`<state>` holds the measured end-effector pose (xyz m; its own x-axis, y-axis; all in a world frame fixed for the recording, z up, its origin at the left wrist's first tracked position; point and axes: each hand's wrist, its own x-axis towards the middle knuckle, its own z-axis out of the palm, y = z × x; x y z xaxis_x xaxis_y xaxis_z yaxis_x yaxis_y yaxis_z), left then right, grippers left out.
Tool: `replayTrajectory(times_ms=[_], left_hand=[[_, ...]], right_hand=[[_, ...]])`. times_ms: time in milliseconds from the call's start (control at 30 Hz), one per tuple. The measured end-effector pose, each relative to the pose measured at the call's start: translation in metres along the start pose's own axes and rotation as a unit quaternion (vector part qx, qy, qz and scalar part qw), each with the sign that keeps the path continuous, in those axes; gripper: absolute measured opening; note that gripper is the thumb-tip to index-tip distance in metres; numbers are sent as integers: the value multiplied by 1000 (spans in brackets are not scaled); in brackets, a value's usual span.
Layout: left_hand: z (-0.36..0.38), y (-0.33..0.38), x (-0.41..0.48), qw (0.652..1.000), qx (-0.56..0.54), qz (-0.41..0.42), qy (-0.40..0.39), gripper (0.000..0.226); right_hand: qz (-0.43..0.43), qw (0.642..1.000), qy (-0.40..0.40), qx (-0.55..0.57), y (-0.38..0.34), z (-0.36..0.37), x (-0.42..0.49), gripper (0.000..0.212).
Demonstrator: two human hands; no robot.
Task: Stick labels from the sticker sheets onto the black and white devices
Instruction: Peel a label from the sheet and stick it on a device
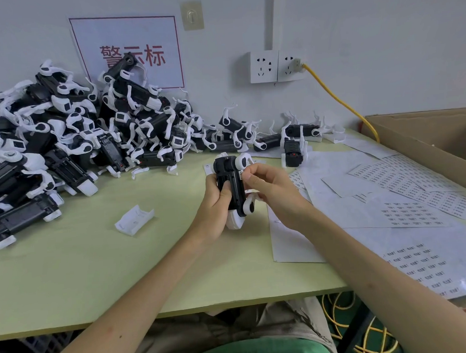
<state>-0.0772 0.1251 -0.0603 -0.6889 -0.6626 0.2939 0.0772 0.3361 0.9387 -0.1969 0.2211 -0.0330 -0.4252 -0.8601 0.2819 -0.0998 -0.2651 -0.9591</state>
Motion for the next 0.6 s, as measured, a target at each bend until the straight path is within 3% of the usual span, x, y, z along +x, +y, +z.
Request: replayTrajectory(times_ms=[300, 467, 600], left_hand=[[-1, -1, -1, 1000, 9, 5, -9, 14], [-1, -2, 0, 1000, 5, 16, -9, 12], [-3, -1, 1, 1000, -28, -7, -9, 19]], right_hand=[[3, 1000, 24, -18, 2, -1, 1, 23], [51, 997, 53, -36, 9, -2, 4, 50], [92, 996, -2, 24, 8, -2, 6, 35]])
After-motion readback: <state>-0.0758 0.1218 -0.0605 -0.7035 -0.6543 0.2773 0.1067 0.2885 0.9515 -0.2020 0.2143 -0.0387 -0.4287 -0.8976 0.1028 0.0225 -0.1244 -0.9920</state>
